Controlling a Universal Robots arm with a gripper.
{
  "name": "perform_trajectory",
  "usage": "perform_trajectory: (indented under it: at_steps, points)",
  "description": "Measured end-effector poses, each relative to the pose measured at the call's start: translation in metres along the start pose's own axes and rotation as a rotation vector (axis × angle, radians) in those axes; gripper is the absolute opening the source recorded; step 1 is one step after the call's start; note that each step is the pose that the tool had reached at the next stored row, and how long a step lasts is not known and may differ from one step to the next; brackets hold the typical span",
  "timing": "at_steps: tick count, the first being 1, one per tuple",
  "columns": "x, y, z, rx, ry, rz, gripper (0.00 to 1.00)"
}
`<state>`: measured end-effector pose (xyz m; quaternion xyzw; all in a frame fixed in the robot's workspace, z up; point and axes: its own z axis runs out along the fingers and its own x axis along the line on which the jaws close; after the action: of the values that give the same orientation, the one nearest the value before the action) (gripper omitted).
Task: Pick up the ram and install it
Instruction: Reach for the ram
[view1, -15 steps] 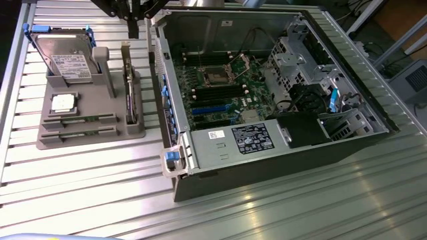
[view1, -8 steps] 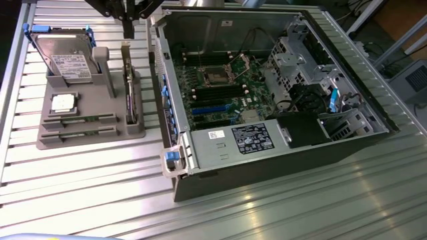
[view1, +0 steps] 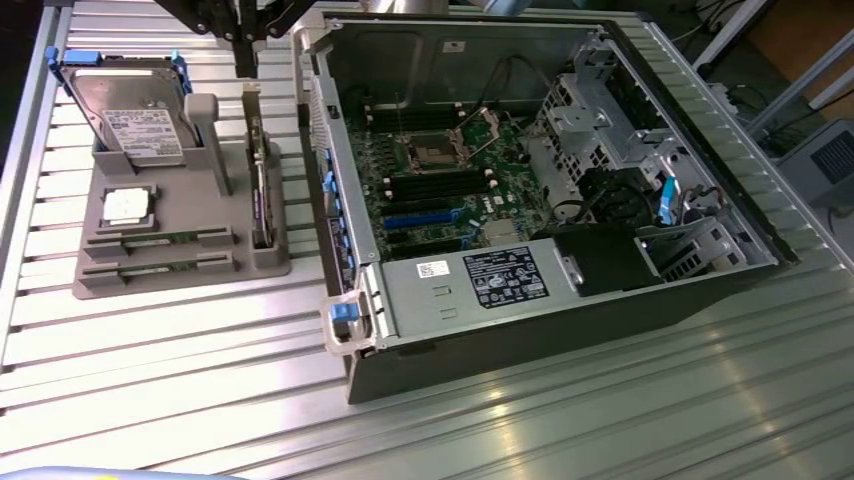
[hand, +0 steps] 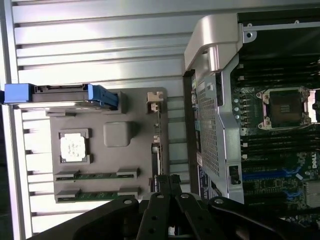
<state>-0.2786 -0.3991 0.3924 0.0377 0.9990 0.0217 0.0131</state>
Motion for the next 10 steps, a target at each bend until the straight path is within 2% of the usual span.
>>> perform_trajectory:
  at_steps: [10]
  points:
    - [0.0066, -0.0005, 0.0001, 0.0, 0.0, 0.0, 0.1]
